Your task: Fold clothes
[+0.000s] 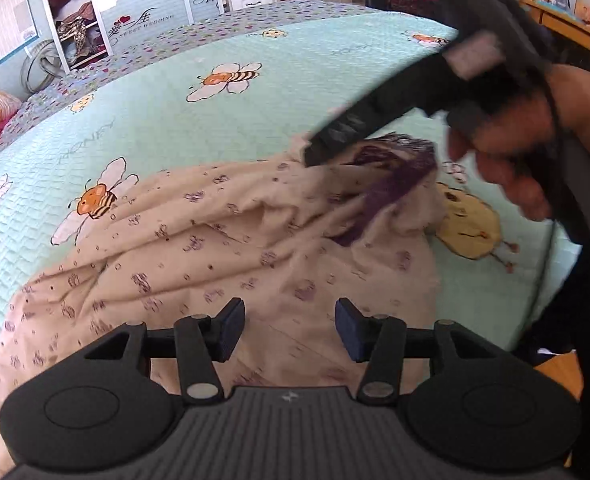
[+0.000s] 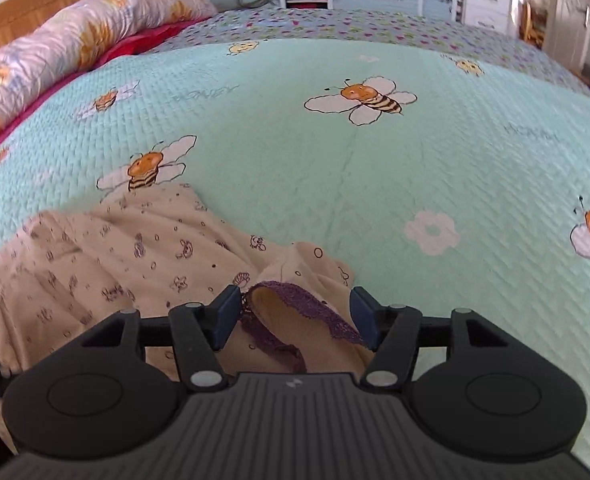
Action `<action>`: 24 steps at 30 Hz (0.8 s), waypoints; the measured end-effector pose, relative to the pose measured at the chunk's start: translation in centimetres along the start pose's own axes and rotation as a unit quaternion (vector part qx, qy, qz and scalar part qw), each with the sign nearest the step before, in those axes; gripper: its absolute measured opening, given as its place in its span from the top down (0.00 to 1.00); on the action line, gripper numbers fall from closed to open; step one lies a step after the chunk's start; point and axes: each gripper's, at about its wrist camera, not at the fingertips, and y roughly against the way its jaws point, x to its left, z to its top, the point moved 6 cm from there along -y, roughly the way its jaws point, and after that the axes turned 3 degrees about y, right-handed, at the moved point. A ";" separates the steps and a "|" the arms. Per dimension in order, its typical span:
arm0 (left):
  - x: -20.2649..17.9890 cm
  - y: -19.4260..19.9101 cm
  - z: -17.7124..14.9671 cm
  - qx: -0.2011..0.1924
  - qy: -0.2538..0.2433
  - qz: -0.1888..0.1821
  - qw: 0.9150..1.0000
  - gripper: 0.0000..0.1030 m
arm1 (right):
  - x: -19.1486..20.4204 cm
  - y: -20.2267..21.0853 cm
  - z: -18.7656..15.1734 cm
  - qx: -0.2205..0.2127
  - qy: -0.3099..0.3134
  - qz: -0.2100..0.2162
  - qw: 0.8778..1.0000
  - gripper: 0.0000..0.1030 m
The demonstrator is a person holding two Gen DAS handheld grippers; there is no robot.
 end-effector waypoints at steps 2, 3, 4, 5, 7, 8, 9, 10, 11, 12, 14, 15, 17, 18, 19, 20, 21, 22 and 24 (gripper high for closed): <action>0.7 -1.1 0.4 0.002 -0.001 -0.006 1.000 0.51 | -0.5 -0.3 -0.2 0.004 0.011 -0.011 1.000 0.55; 0.7 -1.6 0.5 0.009 0.001 -0.023 1.000 0.52 | -0.9 -0.5 -0.3 0.009 0.011 -0.016 1.000 0.73; 0.4 -1.7 0.6 0.014 0.005 -0.042 0.999 0.58 | -1.5 -0.6 -0.3 0.013 0.004 -0.019 1.000 0.88; -0.2 -1.7 0.4 0.017 0.006 -0.065 0.998 0.65 | -2.0 -0.6 -0.3 0.013 -0.006 -0.020 1.000 0.91; -1.5 -1.7 0.0 0.021 0.004 -0.102 0.995 0.81 | -3.1 -0.3 -0.3 0.008 -0.035 -0.015 0.999 0.95; -2.3 -1.6 -0.3 0.023 -0.001 -0.114 0.993 0.93 | -3.6 -0.1 -0.3 0.005 -0.052 -0.011 0.999 0.95; -2.8 -1.5 -0.7 0.022 -0.003 -0.118 0.993 0.93 | -4.1 0.1 -0.3 0.001 -0.068 -0.007 0.998 0.95; -3.2 -1.4 -1.0 0.020 -0.004 -0.121 0.992 0.93 | -4.5 0.3 -0.3 -0.002 -0.085 -0.002 0.996 0.95; -3.5 -1.2 -1.0 0.017 -0.003 -0.121 0.992 0.97 | -4.9 0.5 -0.3 -0.005 -0.099 0.000 0.995 0.95; -3.4 -0.7 -0.8 0.011 0.004 -0.127 0.992 0.98 | -5.1 0.8 -0.3 -0.009 -0.109 -0.001 0.994 0.96; -2.9 0.7 0.0 -0.010 0.021 -0.141 0.990 0.98 | -5.6 1.8 0.3 -0.025 -0.134 0.010 0.991 0.96; -2.2 1.8 0.8 -0.029 0.032 -0.142 0.989 0.98 | -5.8 2.6 0.9 -0.038 -0.152 0.023 0.987 0.96; -0.3 4.1 2.7 -0.069 0.055 -0.134 0.987 0.98 | -6.2 4.3 2.6 -0.066 -0.175 0.043 0.981 0.96; 0.9 5.3 3.8 -0.091 0.068 -0.125 0.986 0.98 | -6.2 5.2 3.7 -0.080 -0.180 0.051 0.979 0.96; 2.1 6.6 4.9 -0.112 0.080 -0.117 0.984 0.98 | -6.1 6.1 4.9 -0.092 -0.180 0.058 0.978 0.96; 3.6 7.9 6.1 -0.132 0.095 -0.103 0.981 0.98 | -5.9 6.9 6.0 -0.102 -0.176 0.064 0.977 0.96; 4.2 9.1 6.5 -0.145 0.096 -0.096 0.980 0.99 | -5.6 7.5 7.0 -0.107 -0.168 0.064 0.978 0.96; 4.7 10.4 6.9 -0.158 0.096 -0.090 0.979 0.99 | -5.4 8.1 7.8 -0.113 -0.161 0.062 0.978 0.96; 5.8 13.0 7.6 -0.184 0.097 -0.079 0.975 0.98 | -5.2 9.3 8.7 -0.130 -0.154 0.059 0.978 0.96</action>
